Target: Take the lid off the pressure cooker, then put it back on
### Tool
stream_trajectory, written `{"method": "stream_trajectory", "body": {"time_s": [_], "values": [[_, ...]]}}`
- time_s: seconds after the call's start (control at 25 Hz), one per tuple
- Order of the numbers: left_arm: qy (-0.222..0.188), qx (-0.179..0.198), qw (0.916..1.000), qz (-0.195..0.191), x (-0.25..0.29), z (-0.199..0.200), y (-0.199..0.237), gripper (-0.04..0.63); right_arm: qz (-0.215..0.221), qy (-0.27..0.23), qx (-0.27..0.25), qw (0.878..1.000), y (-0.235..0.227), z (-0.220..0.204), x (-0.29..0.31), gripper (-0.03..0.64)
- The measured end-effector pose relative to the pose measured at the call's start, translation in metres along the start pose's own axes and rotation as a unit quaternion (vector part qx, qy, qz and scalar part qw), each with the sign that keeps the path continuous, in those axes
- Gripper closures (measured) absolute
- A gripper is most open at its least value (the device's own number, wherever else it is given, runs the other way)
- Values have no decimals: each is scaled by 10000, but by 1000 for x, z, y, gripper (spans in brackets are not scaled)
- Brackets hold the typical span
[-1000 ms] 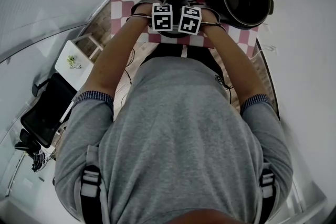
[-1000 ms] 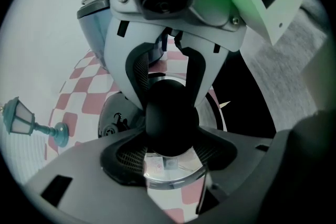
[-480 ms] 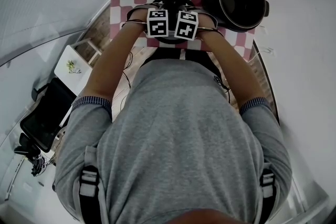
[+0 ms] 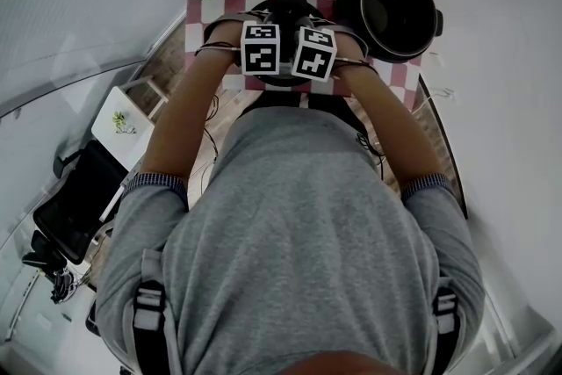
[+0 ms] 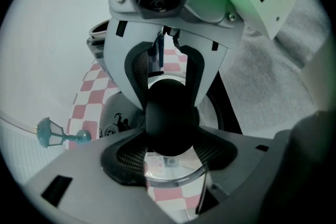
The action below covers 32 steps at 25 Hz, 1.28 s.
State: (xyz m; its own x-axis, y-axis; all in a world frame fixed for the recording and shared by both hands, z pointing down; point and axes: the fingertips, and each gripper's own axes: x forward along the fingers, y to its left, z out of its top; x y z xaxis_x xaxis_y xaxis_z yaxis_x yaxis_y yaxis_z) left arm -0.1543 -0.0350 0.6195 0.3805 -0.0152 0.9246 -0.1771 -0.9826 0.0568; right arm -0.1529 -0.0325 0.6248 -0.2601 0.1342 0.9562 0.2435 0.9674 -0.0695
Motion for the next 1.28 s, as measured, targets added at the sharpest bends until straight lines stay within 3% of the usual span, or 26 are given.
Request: {"method": "stream_trajectory", "body": {"time_s": [0.68,1.28], "values": [[336,632,9969,328,-106,52,24,298,-564,-245,253,9978,-22,24,-116,325],[266,1133,9925,383,-118,127,52,298,-907,-281,618,9936,-45,-28,-174,325]]}}
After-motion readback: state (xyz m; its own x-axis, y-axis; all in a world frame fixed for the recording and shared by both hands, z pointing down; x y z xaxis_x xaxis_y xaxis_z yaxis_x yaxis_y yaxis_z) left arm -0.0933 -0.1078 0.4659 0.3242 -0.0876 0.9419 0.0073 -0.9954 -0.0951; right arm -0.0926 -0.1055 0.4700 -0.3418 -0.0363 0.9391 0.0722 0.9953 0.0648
